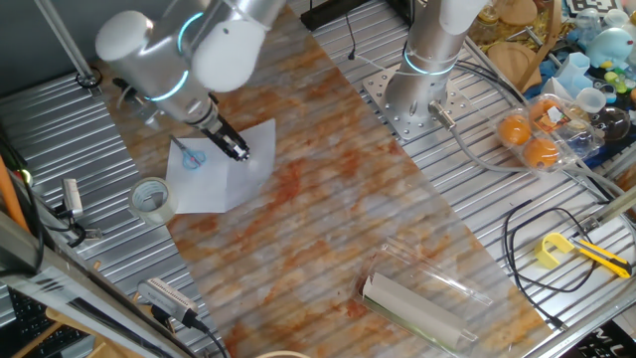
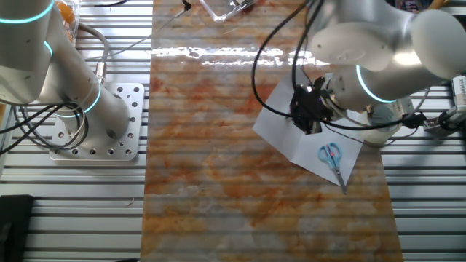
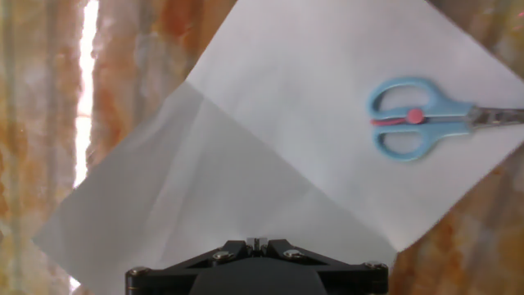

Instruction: Unfold a piece of paper

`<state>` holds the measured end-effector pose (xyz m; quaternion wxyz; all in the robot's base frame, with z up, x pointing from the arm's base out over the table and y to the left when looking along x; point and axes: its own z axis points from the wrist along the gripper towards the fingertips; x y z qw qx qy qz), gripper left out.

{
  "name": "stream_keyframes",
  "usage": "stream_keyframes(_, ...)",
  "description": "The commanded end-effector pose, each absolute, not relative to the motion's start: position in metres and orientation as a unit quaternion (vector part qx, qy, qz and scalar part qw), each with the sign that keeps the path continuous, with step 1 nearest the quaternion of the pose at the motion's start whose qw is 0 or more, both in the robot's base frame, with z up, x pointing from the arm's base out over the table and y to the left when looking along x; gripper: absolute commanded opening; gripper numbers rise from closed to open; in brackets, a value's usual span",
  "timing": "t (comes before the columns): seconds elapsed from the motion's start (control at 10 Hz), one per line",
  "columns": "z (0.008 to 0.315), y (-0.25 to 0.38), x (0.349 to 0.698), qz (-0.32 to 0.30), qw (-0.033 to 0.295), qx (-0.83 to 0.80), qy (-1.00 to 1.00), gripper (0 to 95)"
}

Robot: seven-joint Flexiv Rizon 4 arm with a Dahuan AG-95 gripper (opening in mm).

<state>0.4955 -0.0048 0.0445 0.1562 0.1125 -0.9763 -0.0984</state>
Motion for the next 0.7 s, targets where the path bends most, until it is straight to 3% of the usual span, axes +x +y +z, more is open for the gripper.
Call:
stream_keyframes(0.1,0.0430,0.0014,0.4865,-0.086,0.145,0.101,-0.980,0.0)
stream_keyframes(0.7,0.0391,0.0038,0.4812,-0.055,0.128,0.080,-0.987,0.0)
